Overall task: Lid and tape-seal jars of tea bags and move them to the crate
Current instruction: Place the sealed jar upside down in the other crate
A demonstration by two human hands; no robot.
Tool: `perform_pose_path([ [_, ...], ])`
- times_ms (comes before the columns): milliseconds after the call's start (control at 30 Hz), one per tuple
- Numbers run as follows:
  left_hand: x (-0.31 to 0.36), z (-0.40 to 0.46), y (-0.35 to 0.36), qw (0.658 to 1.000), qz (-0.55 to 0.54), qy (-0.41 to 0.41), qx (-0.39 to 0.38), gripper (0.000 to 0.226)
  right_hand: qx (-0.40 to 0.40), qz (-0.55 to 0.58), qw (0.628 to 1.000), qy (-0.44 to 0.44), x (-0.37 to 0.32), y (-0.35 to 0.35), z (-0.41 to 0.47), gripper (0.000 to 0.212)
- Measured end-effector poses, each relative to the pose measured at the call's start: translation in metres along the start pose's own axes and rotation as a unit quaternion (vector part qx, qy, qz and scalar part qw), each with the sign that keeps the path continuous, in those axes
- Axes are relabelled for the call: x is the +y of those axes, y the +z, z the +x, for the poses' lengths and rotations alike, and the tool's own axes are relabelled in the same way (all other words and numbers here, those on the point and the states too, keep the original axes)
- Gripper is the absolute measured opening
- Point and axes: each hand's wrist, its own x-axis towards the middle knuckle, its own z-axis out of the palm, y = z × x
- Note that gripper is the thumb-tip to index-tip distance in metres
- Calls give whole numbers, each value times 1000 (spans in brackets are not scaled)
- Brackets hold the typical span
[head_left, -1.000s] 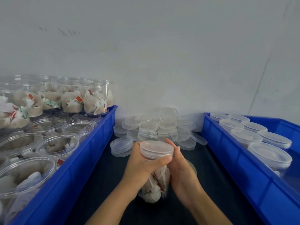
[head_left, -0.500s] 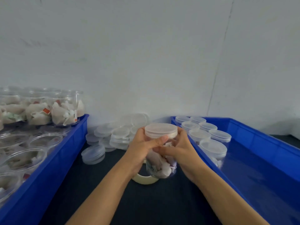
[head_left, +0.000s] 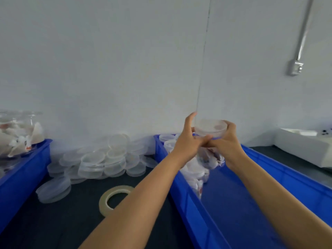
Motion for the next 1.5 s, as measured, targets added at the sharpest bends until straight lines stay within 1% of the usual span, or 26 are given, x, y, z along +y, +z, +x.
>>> perform_pose_path([
  [67,-6,15,14,996,87,-2,-33,58,31,-20,999,28,12,-13,11,74],
  [133,-8,29,21,987,150,1,-54,51,59,-10,996,67,20,-22,20,78],
  [233,-6,45,29,974,215,8,-67,52,82,-9,993,89,25,-29,31,81],
  [333,-9,53,35,966,242,-9,-90,54,102,-58,989,92,33,-33,38,77],
  [400,-18,52,39,953,281,-20,-114,53,114,-79,985,106,43,-32,41,74],
  [467,-33,49,42,926,347,-26,-146,52,102,-88,980,145,58,-27,41,68],
  [533,-49,44,41,885,432,-38,-166,51,83,-91,971,207,74,-21,38,63],
  [567,-56,41,39,866,469,-40,-167,51,76,-105,965,229,80,-18,37,67],
  [600,-62,39,37,851,495,-37,-168,52,66,-127,960,243,86,-17,36,75],
  [633,-66,37,35,842,511,-29,-170,51,53,-149,955,252,90,-16,36,81],
  [733,-73,33,32,836,521,2,-171,44,27,-180,943,277,94,-17,36,87],
  [833,-75,31,33,834,524,13,-175,37,10,-192,940,282,97,-17,37,91],
  [1000,-79,28,36,811,552,17,-194,44,-2,-203,939,276,106,-19,37,87],
  [1100,-79,22,36,803,560,22,-204,52,-30,-190,946,261,112,-24,37,83],
  [1200,-78,14,33,808,551,26,-208,53,-53,-172,952,246,116,-30,39,83],
  [1267,-75,9,30,817,539,46,-199,45,-60,-202,947,244,113,-33,39,88],
  [1300,-73,7,28,819,536,55,-197,42,-74,-220,941,247,110,-37,40,87],
  [1333,-73,6,28,819,536,62,-196,40,-104,-222,934,260,105,-44,43,78],
  [1367,-73,5,28,816,540,67,-196,41,-146,-201,927,282,100,-53,48,60],
  [1400,-74,5,29,811,547,72,-195,43,-169,-159,923,307,96,-62,55,41],
  [1433,-75,5,30,806,553,74,-196,48,-159,-115,926,323,96,-72,64,31],
  [1500,-75,5,33,796,568,75,-197,54,-76,-66,939,328,99,-84,86,34],
])
